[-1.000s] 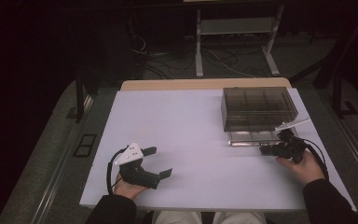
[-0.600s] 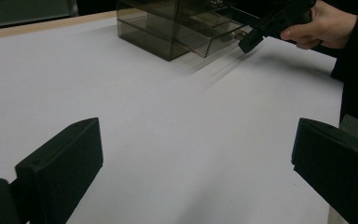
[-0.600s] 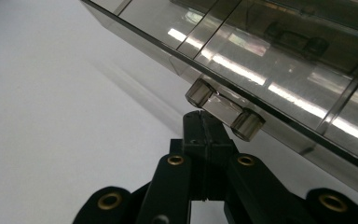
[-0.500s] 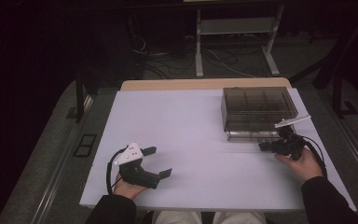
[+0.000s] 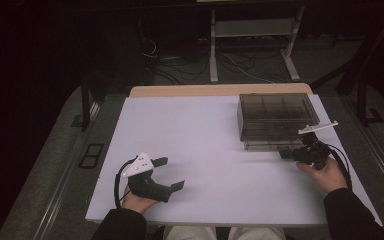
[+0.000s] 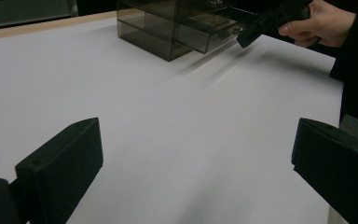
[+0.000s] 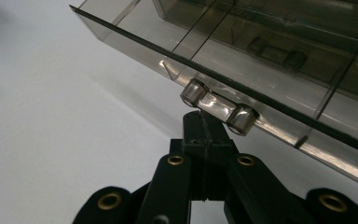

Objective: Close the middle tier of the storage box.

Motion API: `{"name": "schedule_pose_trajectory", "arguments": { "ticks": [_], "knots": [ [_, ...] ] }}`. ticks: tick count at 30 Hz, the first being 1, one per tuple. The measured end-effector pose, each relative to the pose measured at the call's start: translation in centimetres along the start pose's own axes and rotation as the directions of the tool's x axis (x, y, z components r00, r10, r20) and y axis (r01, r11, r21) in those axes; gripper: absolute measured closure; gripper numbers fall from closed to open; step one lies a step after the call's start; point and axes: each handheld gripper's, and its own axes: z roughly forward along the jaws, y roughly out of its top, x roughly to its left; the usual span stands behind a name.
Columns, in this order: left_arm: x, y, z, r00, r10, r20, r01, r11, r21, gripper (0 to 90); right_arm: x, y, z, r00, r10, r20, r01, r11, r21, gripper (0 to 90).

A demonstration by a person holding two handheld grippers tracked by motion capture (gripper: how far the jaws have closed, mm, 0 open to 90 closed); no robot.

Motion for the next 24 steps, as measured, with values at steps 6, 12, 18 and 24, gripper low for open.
{"name": "schedule_pose_trajectory", "arguments": {
  "ticks": [6,12,18,24],
  "knots": [
    [0.01,-0.01,-0.01,1.0,-0.002,-0.002,0.002,1.0,-0.002,1.1,-0.28,0.03,-0.09,1.0,0.008,-0.002,-0.008,1.0,-0.011,88.7],
    [0.03,-0.01,-0.02,1.0,-0.002,-0.002,0.002,1.0,-0.001,1.1,-0.44,0.2,-0.14,0.9999,0.014,-0.004,-0.014,1.0,-0.018,88.7],
    [0.03,-0.01,-0.04,1.0,0.0,-0.002,0.0,1.0,-0.001,1.1,-0.56,0.39,-0.03,0.9998,0.019,0.001,-0.019,1.0,-0.022,88.7],
    [0.03,-0.01,-0.03,1.0,-0.002,-0.002,0.002,1.0,-0.001,1.1,-0.72,0.46,0.04,0.9997,0.023,0.0,-0.023,0.999,-0.026,88.7]
  ]
}}
